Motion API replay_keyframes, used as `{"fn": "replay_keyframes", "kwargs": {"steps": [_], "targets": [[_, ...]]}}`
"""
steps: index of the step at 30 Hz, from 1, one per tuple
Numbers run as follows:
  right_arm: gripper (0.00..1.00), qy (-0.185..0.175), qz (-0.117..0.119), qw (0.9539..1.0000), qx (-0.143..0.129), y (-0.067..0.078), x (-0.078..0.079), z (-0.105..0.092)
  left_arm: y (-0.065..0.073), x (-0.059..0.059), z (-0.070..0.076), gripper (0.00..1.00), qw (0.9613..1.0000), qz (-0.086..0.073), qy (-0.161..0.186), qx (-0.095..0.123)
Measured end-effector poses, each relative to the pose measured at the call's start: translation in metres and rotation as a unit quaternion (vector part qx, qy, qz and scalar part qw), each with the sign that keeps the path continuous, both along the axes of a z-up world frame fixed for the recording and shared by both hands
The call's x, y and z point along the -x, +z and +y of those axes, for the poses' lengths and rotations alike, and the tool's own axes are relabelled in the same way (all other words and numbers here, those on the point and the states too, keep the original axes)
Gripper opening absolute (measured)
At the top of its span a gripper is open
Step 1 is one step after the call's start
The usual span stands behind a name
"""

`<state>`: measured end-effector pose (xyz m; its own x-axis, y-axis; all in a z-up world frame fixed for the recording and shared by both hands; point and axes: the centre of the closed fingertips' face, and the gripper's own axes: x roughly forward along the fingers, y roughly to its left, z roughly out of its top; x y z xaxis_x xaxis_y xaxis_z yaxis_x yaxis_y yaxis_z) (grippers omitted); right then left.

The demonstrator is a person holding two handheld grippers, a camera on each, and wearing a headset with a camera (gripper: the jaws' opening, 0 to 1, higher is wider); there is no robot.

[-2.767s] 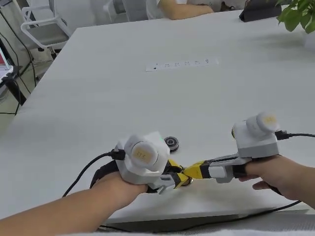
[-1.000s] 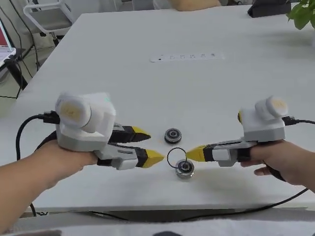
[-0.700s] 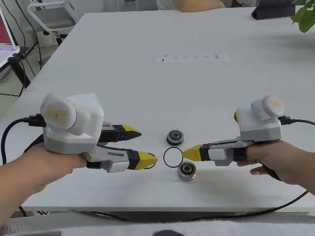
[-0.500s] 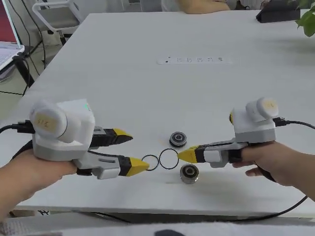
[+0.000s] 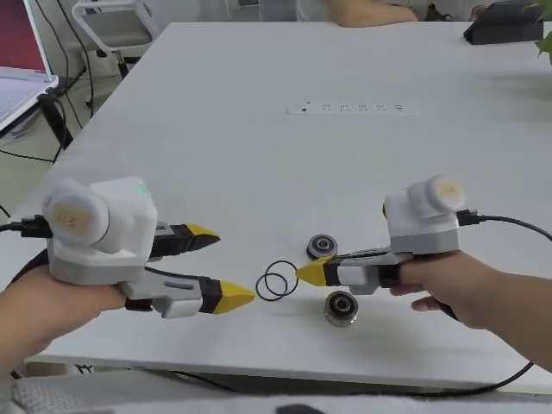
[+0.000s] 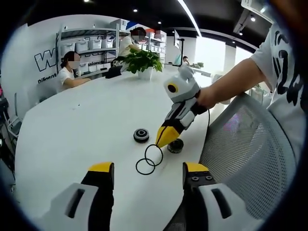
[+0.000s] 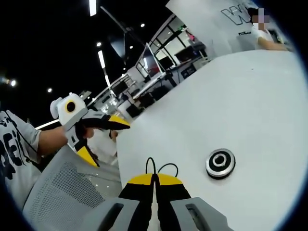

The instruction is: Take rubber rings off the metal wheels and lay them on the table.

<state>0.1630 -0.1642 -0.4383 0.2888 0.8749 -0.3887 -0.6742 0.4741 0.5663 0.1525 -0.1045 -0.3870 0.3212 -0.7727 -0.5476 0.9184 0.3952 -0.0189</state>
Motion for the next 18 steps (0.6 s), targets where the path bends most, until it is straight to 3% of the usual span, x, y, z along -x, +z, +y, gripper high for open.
{"fn": "replay_keyframes", "kwargs": {"steps": [8,18], "targets": [[0.00,-0.009,-0.002,0.9999,0.007,-0.007,-0.007,0.007,-0.003,-0.001,0.008,0.60,0.9999,-0.002,0.009,-0.008],[0.00,-0.012,-0.008,0.9993,0.034,-0.020,-0.008,0.016,-0.006,0.001,0.016,0.64,0.9998,-0.001,0.016,-0.014]]}}
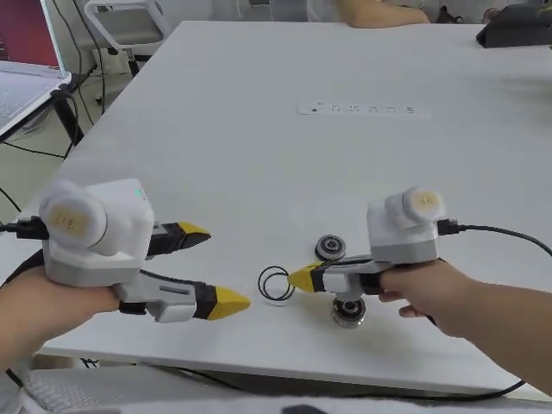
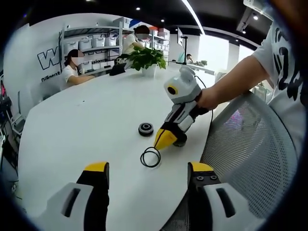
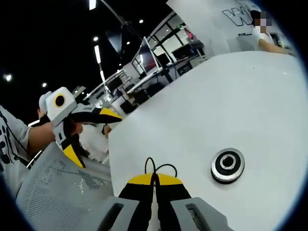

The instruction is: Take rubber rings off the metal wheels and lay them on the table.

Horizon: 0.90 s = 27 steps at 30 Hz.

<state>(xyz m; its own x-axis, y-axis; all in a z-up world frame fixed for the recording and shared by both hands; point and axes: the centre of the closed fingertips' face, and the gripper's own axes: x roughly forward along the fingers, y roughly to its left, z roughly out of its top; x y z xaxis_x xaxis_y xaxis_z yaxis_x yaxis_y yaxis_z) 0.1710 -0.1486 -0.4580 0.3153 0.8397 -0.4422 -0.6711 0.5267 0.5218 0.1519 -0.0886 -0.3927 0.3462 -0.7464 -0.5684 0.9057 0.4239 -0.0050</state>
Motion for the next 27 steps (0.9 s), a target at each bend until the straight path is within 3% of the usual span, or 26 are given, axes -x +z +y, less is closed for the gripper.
{"fn": "replay_keyframes", "kwargs": {"steps": [6,13,20,27], "targets": [[0.00,-0.002,-0.011,0.9996,0.025,-0.010,-0.002,-0.002,0.000,0.001,0.002,0.64,1.0000,0.001,0.003,0.001],[0.00,-0.008,-0.025,0.9989,0.038,-0.010,-0.005,-0.005,-0.003,0.002,0.004,0.64,1.0000,0.005,0.004,-0.001],[0.06,-0.008,-0.039,0.9986,0.034,-0.002,-0.007,-0.008,-0.002,0.001,0.003,0.64,1.0000,0.006,0.004,-0.001],[0.11,-0.014,-0.063,0.9978,0.016,0.016,-0.010,-0.013,0.002,-0.004,0.001,0.63,1.0000,0.005,0.003,0.003]]}}
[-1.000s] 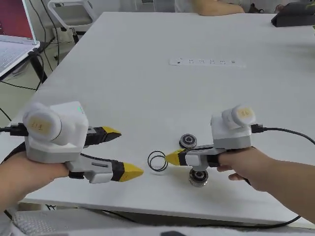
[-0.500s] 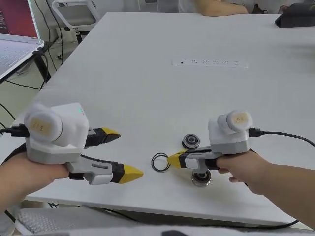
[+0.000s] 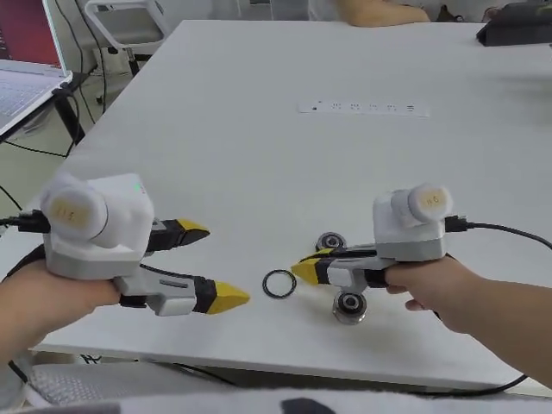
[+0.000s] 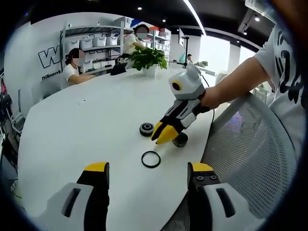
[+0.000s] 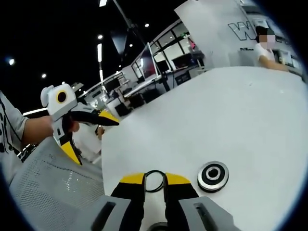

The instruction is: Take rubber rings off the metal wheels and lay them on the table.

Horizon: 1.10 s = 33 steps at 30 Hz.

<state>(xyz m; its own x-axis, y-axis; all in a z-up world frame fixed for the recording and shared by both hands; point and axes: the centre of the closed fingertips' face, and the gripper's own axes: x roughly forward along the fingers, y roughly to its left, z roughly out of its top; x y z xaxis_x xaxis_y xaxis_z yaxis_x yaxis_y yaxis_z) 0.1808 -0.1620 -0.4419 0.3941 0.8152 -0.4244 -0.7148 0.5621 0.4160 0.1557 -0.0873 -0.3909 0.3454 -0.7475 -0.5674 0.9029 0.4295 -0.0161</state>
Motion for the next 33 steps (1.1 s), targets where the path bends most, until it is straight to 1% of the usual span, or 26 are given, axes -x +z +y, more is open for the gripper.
{"fn": "replay_keyframes", "kwargs": {"steps": [3,6,9,11,16,20,24,26,28,30,33], "targets": [[0.15,0.001,-0.018,0.9998,0.003,0.009,0.000,-0.003,0.001,-0.002,-0.001,0.63,1.0000,0.001,0.000,0.001],[0.16,-0.002,-0.028,0.9996,-0.001,0.017,-0.001,-0.008,0.003,-0.006,-0.004,0.63,1.0000,0.001,0.000,0.004],[0.17,-0.008,-0.036,0.9993,-0.005,0.020,-0.004,-0.016,0.006,-0.009,-0.007,0.63,1.0000,-0.003,-0.003,0.004],[0.17,-0.009,-0.042,0.9991,-0.002,0.023,-0.005,-0.020,0.008,-0.011,-0.010,0.63,1.0000,-0.004,-0.006,0.004],[0.19,-0.014,-0.049,0.9987,0.006,0.020,-0.005,-0.033,0.011,-0.017,-0.016,0.62,0.9999,-0.008,-0.011,0.004],[0.19,-0.021,-0.058,0.9981,0.006,0.023,-0.004,-0.041,0.013,-0.021,-0.024,0.62,0.9998,-0.010,-0.017,0.005],[0.22,-0.029,-0.066,0.9973,0.013,0.025,-0.006,-0.051,0.015,-0.024,-0.032,0.62,0.9996,-0.012,-0.024,0.006],[0.22,-0.033,-0.070,0.9969,0.018,0.026,-0.007,-0.057,0.015,-0.027,-0.037,0.62,0.9995,-0.014,-0.027,0.006],[0.23,-0.035,-0.077,0.9961,0.023,0.027,-0.008,-0.061,0.015,-0.029,-0.041,0.62,0.9995,-0.013,-0.028,0.007],[0.24,-0.038,-0.079,0.9957,0.028,0.026,-0.009,-0.065,0.016,-0.032,-0.045,0.61,0.9995,-0.015,-0.029,0.008],[0.25,-0.042,-0.084,0.9949,0.039,0.023,-0.011,-0.070,0.015,-0.036,-0.053,0.61,0.9994,-0.013,-0.031,0.010]]}}
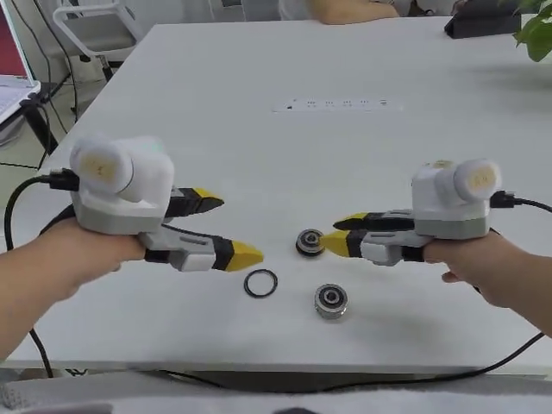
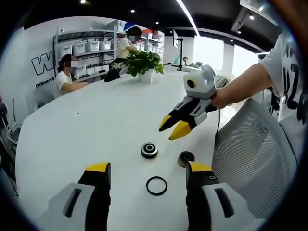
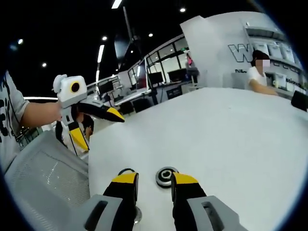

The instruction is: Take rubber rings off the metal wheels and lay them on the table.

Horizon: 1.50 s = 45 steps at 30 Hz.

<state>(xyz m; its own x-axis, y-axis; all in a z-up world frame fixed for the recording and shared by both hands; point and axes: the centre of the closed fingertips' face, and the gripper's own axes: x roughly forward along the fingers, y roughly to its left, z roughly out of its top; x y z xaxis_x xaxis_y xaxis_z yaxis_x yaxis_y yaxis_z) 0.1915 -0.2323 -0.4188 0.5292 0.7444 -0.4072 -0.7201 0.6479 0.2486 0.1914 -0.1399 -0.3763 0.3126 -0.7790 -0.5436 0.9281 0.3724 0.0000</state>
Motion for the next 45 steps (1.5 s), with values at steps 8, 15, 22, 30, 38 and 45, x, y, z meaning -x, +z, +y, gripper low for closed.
{"fn": "replay_keyframes", "kwargs": {"steps": [8,15,22,30,38,45], "targets": [[0.25,-0.001,-0.006,0.9995,0.032,-0.013,-0.001,-0.011,-0.010,-0.006,-0.013,0.58,0.9997,-0.004,-0.018,-0.018],[0.27,0.002,-0.013,0.9988,0.047,-0.020,-0.002,-0.013,-0.025,-0.009,-0.020,0.55,0.9992,0.004,-0.026,-0.030],[0.28,0.007,-0.014,0.9983,0.057,-0.026,-0.006,-0.014,-0.038,-0.012,-0.026,0.53,0.9985,0.009,-0.031,-0.044],[0.31,0.011,-0.012,0.9977,0.066,-0.033,-0.007,-0.015,-0.046,-0.015,-0.039,0.50,0.9979,0.014,-0.041,-0.047],[0.32,0.013,-0.013,0.9974,0.069,-0.038,-0.010,-0.014,-0.056,-0.013,-0.054,0.46,0.9968,0.023,-0.054,-0.054],[0.33,0.017,-0.014,0.9971,0.073,-0.041,-0.011,-0.014,-0.063,-0.017,-0.066,0.40,0.9960,0.028,-0.061,-0.058]]}}
